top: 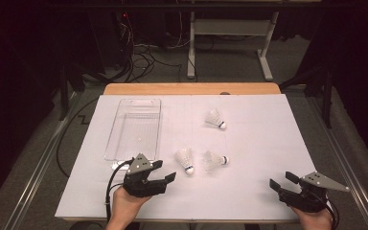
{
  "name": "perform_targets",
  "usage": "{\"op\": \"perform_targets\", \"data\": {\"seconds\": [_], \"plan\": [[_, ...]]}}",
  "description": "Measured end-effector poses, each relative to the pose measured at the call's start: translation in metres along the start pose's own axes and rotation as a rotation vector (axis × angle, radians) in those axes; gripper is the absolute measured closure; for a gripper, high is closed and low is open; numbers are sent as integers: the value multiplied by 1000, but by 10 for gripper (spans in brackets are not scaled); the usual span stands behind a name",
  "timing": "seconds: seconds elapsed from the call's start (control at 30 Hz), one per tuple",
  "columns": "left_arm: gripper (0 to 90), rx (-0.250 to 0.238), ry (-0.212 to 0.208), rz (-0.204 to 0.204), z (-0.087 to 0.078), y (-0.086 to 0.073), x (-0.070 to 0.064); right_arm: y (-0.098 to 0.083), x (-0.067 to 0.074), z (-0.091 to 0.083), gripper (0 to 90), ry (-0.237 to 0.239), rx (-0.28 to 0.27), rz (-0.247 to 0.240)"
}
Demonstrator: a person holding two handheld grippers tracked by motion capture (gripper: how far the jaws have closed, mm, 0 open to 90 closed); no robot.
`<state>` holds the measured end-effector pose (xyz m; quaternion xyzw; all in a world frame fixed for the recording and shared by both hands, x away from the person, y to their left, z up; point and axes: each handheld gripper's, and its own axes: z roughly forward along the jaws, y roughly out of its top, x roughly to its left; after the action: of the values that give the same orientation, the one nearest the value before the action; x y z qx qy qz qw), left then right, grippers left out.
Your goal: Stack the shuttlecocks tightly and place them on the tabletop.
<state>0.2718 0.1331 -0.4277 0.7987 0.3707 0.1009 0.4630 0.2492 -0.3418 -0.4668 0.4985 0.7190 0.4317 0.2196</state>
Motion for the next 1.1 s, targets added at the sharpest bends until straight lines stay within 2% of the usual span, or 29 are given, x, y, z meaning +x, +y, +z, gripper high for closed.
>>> {"op": "perform_targets", "data": {"seconds": [0.43, 1.1], "plan": [[371, 5, 13, -16, 7, 6, 0, 0, 0, 0, 288, 7, 0, 3], [372, 30, 12, -2, 18, 20, 0, 0, 0, 0, 288, 10, 4, 3]]}}
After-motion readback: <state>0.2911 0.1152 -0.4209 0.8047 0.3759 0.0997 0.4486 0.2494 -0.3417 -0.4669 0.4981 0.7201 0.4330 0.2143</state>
